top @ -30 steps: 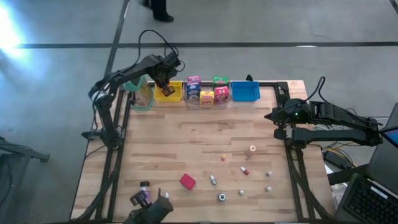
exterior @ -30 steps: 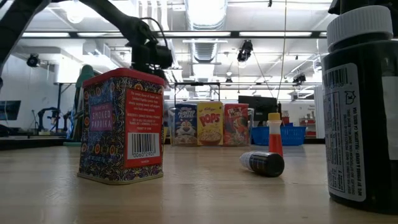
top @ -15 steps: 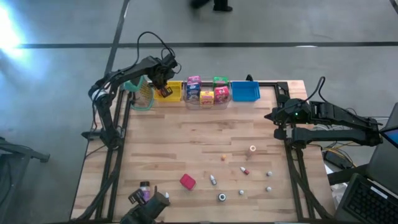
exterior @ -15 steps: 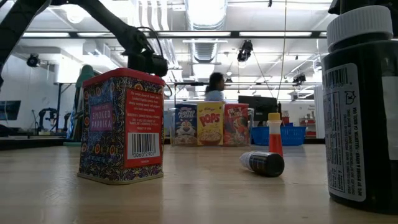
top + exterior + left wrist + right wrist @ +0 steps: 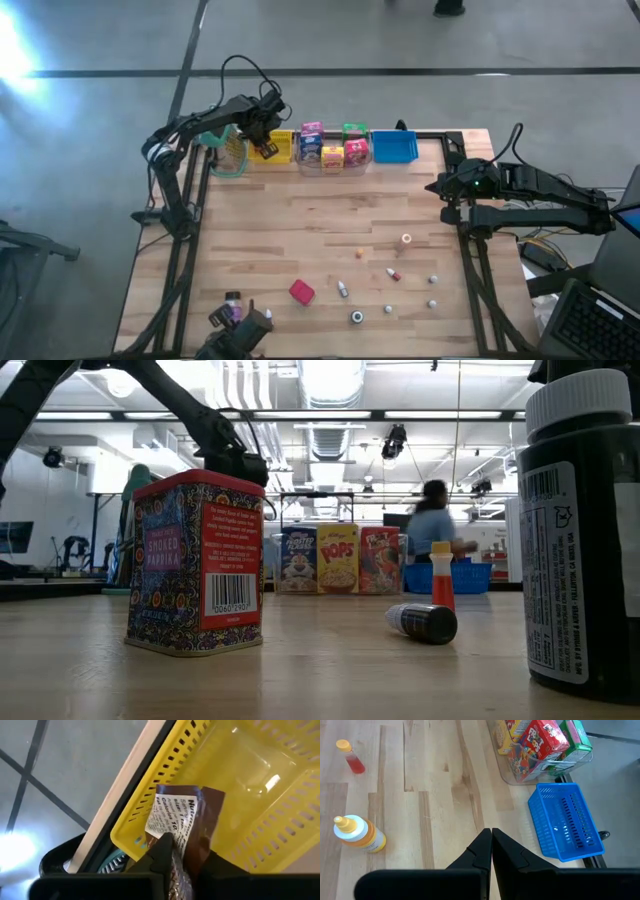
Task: Pick & Place Kitchen Items
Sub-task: Put the brown seasoning bag into the yellow bin, then put the red seasoning can into the yellow bin
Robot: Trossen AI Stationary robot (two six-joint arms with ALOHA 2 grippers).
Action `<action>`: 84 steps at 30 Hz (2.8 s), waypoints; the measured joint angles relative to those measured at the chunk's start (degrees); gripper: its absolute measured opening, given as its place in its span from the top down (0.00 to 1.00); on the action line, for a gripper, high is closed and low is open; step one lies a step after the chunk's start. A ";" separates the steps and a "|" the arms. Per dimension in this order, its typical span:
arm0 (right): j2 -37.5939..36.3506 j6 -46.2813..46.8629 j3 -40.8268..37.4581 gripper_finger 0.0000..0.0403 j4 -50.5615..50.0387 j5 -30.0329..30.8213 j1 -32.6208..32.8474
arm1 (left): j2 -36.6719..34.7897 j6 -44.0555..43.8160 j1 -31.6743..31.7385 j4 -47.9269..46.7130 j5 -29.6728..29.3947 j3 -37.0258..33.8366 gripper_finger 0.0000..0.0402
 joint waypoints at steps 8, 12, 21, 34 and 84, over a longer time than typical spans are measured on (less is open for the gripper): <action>-0.01 0.00 0.00 0.98 -0.01 -0.02 -0.01 | 0.00 0.48 0.00 -0.68 -0.11 0.62 0.68; 0.01 0.00 0.00 0.98 0.00 0.00 0.00 | -0.02 0.62 0.00 -2.65 -0.15 1.90 0.62; 0.00 0.00 0.00 0.98 0.00 -0.02 0.01 | -1.50 0.92 -0.01 -8.87 -2.61 8.44 0.61; 0.01 0.00 0.00 0.98 -0.01 0.00 -0.01 | -11.84 -2.64 -4.65 -19.57 -1.63 12.66 0.61; 0.00 0.00 0.00 0.98 -0.01 -0.01 0.01 | -23.74 -89.82 -59.85 -37.63 14.03 -1.89 0.61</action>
